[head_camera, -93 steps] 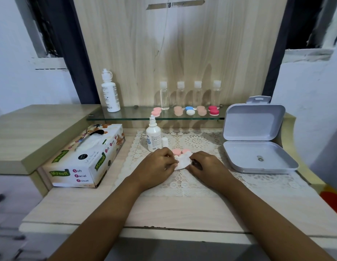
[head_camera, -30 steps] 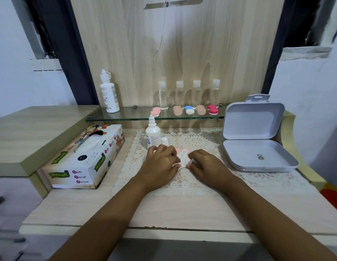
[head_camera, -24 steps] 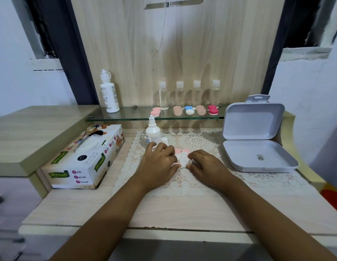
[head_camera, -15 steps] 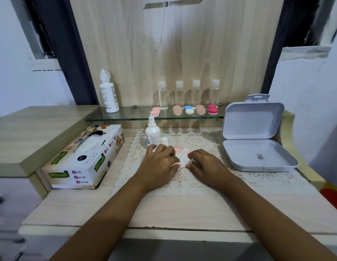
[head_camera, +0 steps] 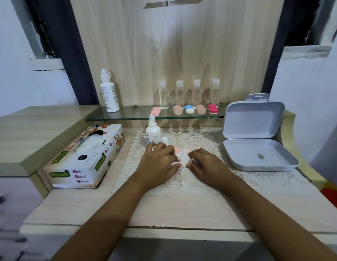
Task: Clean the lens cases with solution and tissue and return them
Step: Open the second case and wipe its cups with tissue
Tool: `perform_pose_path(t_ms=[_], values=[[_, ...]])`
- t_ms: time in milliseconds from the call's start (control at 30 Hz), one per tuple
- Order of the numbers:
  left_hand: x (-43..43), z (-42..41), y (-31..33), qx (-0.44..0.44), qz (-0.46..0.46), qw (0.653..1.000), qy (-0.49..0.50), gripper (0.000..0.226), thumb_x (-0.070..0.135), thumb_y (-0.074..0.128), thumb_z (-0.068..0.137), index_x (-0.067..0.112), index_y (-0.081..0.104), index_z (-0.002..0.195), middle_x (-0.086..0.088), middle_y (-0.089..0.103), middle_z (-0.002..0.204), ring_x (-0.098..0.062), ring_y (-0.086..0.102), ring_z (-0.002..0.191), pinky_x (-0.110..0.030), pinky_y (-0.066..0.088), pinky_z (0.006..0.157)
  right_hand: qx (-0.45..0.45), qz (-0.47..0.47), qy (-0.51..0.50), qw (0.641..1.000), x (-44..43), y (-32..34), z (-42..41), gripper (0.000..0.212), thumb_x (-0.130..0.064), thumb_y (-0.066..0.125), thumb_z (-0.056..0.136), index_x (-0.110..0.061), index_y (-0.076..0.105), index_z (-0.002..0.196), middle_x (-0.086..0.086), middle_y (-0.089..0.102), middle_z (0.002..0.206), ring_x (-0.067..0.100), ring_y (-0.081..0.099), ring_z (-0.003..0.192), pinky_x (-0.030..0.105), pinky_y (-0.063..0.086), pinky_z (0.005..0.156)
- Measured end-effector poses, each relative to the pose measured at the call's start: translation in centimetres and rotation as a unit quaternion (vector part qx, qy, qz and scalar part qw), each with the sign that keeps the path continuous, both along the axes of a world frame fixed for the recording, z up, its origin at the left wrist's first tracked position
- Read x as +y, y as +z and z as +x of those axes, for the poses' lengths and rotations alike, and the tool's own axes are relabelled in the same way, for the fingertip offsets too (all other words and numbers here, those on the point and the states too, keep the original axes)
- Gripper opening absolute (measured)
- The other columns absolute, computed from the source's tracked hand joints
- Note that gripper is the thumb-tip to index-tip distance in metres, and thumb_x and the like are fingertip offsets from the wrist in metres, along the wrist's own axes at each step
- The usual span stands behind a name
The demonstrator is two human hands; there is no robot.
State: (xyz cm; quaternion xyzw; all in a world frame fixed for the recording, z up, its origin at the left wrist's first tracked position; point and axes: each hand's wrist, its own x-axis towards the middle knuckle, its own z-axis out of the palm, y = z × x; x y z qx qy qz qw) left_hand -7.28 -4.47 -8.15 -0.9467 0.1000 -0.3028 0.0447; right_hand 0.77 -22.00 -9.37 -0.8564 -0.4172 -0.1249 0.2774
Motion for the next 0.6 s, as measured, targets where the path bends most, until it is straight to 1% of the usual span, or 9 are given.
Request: perform_pose_path(t_ms=[133, 267, 433, 533, 600], values=[[-0.25, 0.11, 0.11, 0.006, -0.002, 1.0, -0.007, 0.036, 0.044, 0.045, 0.081, 0.02, 0.071, 0.074, 0.009, 0.058, 0.079, -0.017, 0.056, 0.078, -0.037, 0.044, 0.073, 0.003, -0.001, 0.001, 1.0, -0.07, 0.09, -0.19, 0.033, -0.029, 0.058, 0.089, -0.013, 0.058, 0.118, 0.006, 0.059, 0.117, 0.024, 0.058, 0.099, 0.031, 0.044, 0.081], [-0.43, 0.23, -0.25, 0.029, -0.068, 0.997, -0.03, 0.027, 0.037, 0.052, 0.083, 0.017, 0.07, 0.081, 0.006, 0.056, 0.083, -0.017, 0.05, 0.085, -0.038, 0.039, 0.079, 0.004, -0.003, -0.001, 1.0, -0.02, 0.19, -0.23, 0.033, -0.029, 0.058, 0.089, -0.012, 0.058, 0.118, 0.006, 0.059, 0.116, 0.024, 0.058, 0.099, 0.03, 0.043, 0.081], [0.14, -0.01, 0.01, 0.023, -0.032, 0.999, -0.006, 0.037, 0.047, 0.042, 0.082, 0.025, 0.072, 0.08, 0.011, 0.059, 0.082, -0.015, 0.056, 0.082, -0.037, 0.041, 0.077, 0.005, -0.007, -0.004, 1.0, -0.05, 0.22, -0.24, 0.031, -0.028, 0.058, 0.089, -0.012, 0.059, 0.115, 0.006, 0.06, 0.115, 0.025, 0.058, 0.098, 0.03, 0.042, 0.079], [0.03, 0.0, 0.02, 0.028, -0.032, 0.999, -0.018, 0.035, 0.045, 0.042, 0.082, 0.022, 0.068, 0.078, 0.009, 0.058, 0.081, -0.016, 0.056, 0.08, -0.036, 0.042, 0.075, 0.01, -0.004, -0.003, 1.0, -0.02, 0.26, -0.35, 0.033, -0.029, 0.058, 0.089, -0.013, 0.059, 0.117, 0.006, 0.06, 0.116, 0.024, 0.058, 0.099, 0.031, 0.044, 0.081], [-0.1, 0.18, -0.29, 0.04, -0.034, 0.998, -0.028, 0.034, 0.043, 0.04, 0.084, 0.019, 0.064, 0.079, 0.006, 0.056, 0.081, -0.018, 0.055, 0.08, -0.037, 0.042, 0.076, 0.01, -0.004, -0.004, 1.0, -0.03, 0.33, -0.4, 0.034, -0.03, 0.058, 0.089, -0.013, 0.059, 0.118, 0.005, 0.059, 0.117, 0.023, 0.058, 0.099, 0.031, 0.044, 0.082]])
